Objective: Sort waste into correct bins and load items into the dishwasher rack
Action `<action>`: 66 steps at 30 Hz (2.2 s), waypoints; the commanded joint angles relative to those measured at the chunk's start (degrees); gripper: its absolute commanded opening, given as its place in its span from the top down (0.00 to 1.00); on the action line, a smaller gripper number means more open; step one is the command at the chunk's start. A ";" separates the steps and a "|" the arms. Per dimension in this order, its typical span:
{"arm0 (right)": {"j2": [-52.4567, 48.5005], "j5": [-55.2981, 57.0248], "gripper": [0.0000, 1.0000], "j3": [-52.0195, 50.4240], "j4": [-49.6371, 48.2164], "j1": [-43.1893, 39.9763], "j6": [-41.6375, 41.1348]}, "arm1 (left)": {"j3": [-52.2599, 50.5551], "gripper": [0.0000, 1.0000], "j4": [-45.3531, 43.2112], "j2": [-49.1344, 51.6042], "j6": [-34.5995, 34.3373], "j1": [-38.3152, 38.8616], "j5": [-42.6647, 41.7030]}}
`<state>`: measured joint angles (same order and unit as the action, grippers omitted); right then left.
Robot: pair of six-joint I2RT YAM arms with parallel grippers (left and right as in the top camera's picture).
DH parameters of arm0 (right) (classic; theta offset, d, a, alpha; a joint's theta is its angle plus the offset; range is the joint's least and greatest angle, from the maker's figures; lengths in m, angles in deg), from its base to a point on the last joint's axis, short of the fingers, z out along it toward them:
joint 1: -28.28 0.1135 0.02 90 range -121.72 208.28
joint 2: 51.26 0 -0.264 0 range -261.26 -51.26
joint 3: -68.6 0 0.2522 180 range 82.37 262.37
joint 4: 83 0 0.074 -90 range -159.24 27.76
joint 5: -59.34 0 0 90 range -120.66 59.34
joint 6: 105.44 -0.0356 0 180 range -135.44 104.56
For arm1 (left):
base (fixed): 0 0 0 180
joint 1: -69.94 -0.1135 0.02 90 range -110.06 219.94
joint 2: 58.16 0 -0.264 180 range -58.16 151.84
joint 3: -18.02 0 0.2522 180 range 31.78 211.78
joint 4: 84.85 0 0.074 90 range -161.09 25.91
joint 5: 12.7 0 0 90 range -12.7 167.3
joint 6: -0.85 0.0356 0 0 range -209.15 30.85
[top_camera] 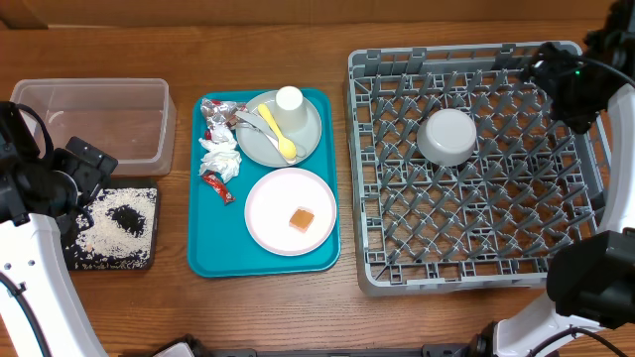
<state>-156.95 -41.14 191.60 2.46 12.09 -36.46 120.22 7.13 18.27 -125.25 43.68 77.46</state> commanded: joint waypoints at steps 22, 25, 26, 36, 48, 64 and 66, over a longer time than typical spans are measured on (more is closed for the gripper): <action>1.11 0.13 0.00 1.05 -0.79 -1.16 -0.44 | 0.55 0.00 -0.44 0.07 -0.76 -0.17 0.24; 1.11 0.13 0.00 1.05 -0.79 -1.16 -0.44 | 0.55 0.00 -0.44 0.07 -0.76 -0.17 0.24; 1.11 0.13 0.00 1.05 -0.79 -1.16 -0.44 | 0.55 0.00 -0.44 0.07 -1.31 -0.17 -0.37; 1.11 0.13 0.00 1.05 -0.79 -1.16 -0.44 | 0.55 0.00 2.86 0.07 -1.77 -0.13 -22.60; 1.11 0.13 0.00 1.03 -0.79 -1.16 -0.44 | 0.31 0.00 7.13 0.07 18.32 21.79 -22.69; 1.11 0.13 0.00 1.05 -0.79 -1.16 -0.44 | -15.28 0.00 -5.51 1.33 12.17 54.36 -7.48; 1.11 0.13 0.00 1.05 -0.79 -1.16 -0.44 | -18.51 0.05 -8.13 2.47 12.04 54.97 -8.52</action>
<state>-156.95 -40.95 191.60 1.91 11.06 -36.50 106.74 1.88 18.77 -110.98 97.47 68.61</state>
